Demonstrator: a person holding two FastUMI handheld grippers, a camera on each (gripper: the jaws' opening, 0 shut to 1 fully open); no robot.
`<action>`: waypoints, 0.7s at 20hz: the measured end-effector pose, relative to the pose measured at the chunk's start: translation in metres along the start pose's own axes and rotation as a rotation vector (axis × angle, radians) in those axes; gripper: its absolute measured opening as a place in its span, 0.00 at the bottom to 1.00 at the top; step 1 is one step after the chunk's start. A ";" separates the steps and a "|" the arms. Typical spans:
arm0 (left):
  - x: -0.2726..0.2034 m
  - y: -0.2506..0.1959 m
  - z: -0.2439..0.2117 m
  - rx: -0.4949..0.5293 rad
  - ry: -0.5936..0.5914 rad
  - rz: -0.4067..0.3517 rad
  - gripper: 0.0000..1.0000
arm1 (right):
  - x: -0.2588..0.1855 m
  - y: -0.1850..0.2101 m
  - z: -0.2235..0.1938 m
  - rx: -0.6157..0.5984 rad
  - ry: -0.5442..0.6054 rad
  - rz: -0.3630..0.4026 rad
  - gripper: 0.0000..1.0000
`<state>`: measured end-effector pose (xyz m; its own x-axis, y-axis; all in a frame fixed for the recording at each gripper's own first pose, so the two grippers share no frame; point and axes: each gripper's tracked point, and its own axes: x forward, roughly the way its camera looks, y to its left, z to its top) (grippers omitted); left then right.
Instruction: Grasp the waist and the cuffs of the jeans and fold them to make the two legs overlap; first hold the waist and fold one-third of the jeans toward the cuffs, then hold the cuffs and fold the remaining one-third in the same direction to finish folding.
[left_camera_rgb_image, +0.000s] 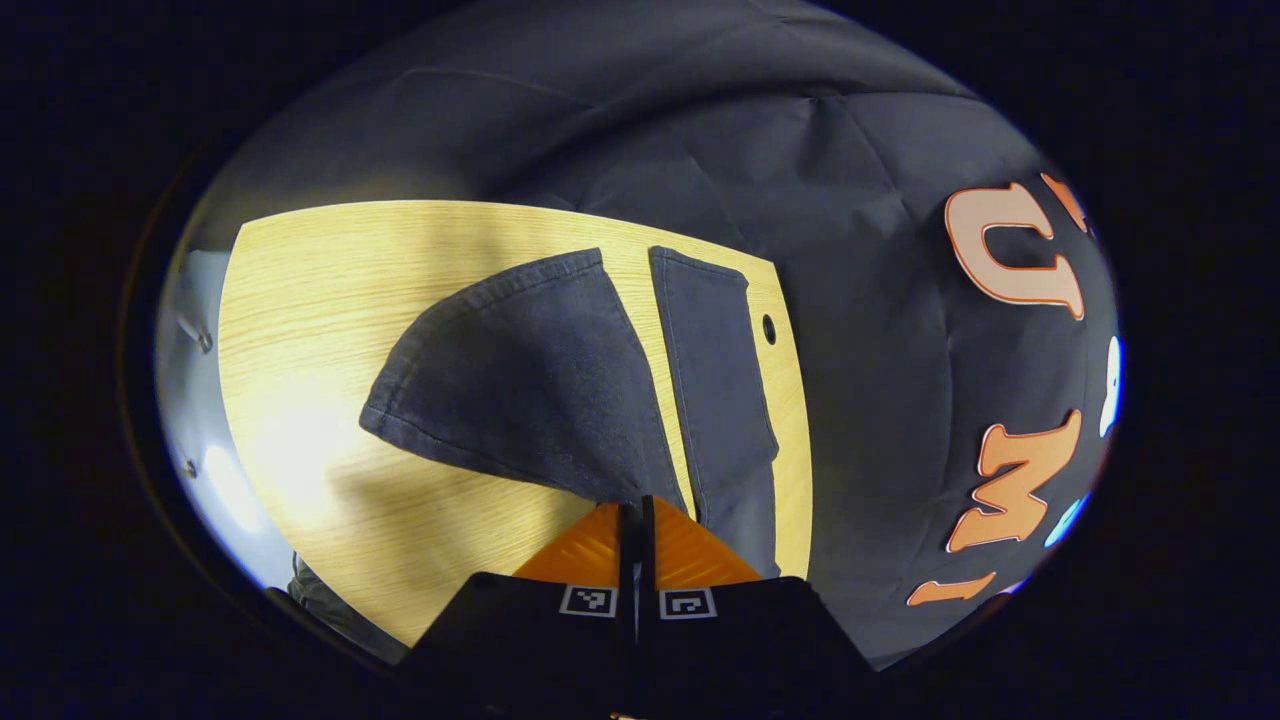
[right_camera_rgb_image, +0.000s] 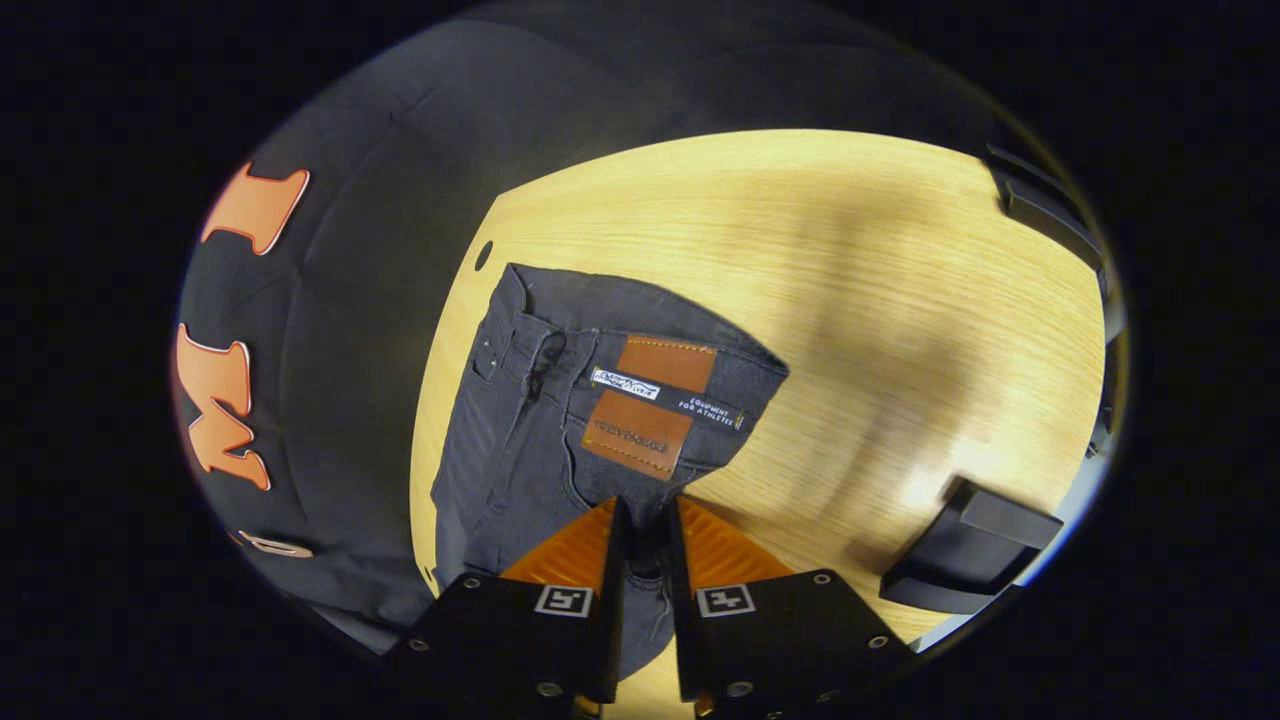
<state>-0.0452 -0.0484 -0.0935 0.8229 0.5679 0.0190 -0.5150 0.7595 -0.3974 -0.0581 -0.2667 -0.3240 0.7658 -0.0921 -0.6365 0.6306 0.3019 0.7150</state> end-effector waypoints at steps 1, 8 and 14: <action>0.000 0.000 0.000 0.013 0.004 -0.005 0.01 | 0.014 0.004 0.008 -0.007 0.016 0.047 0.15; 0.002 0.009 0.007 0.031 0.023 0.042 0.01 | -0.013 0.012 0.002 0.047 -0.016 0.037 0.10; -0.024 -0.002 0.013 0.131 0.036 0.190 0.01 | -0.052 0.067 0.019 -0.016 -0.050 0.128 0.09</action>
<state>-0.0673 -0.0593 -0.0817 0.7151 0.6946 -0.0789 -0.6863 0.6759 -0.2686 -0.0534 -0.2595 -0.2373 0.8454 -0.0988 -0.5249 0.5255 0.3294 0.7844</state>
